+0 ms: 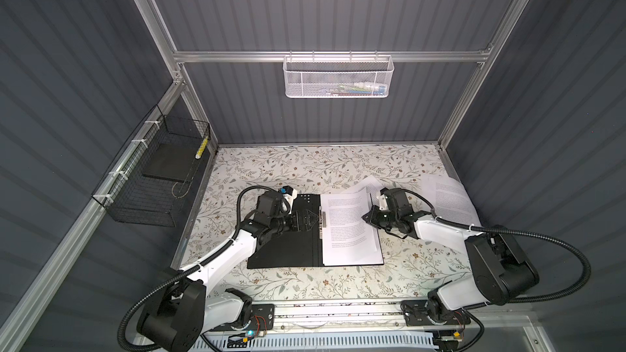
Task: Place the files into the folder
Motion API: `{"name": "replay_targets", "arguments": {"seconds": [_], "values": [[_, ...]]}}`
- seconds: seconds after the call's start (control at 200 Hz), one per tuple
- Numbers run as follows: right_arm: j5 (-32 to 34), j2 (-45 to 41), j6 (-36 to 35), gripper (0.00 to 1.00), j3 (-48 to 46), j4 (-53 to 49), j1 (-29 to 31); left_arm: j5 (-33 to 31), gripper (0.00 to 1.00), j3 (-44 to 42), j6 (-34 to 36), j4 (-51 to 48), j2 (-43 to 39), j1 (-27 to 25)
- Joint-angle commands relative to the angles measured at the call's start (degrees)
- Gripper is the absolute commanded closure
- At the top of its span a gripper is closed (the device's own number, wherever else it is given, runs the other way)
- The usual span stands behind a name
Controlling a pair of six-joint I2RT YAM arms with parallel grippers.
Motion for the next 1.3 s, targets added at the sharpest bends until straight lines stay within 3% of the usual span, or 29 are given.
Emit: {"name": "replay_targets", "arguments": {"seconds": [0.0, 0.27, 0.51, 0.63, 0.95, 1.296], "values": [[0.24, 0.37, 0.6, 1.0, -0.81, 0.32, 0.53, 0.88, 0.0, -0.61, -0.39, 0.12, -0.22, 0.13], [0.49, 0.66, 0.81, 1.0, -1.09, 0.57, 0.81, 0.98, 0.0, -0.58, -0.4, 0.03, -0.47, 0.13], [0.25, 0.88, 0.65, 0.86, -0.97, 0.52, 0.77, 1.02, 0.0, -0.48, -0.41, 0.04, -0.59, 0.13], [0.16, 1.03, 0.65, 0.78, -0.99, 0.41, 0.83, 1.12, 0.0, -0.32, -0.4, 0.03, -0.45, 0.13], [1.57, 0.64, 0.01, 0.45, -0.31, -1.86, 1.43, 1.07, 0.0, -0.24, -0.46, 0.03, -0.39, 0.13], [5.83, -0.72, 0.4, 0.26, 1.85, -9.43, 3.34, 1.38, 0.0, 0.12, -0.4, -0.01, -0.6, 0.14]]}}
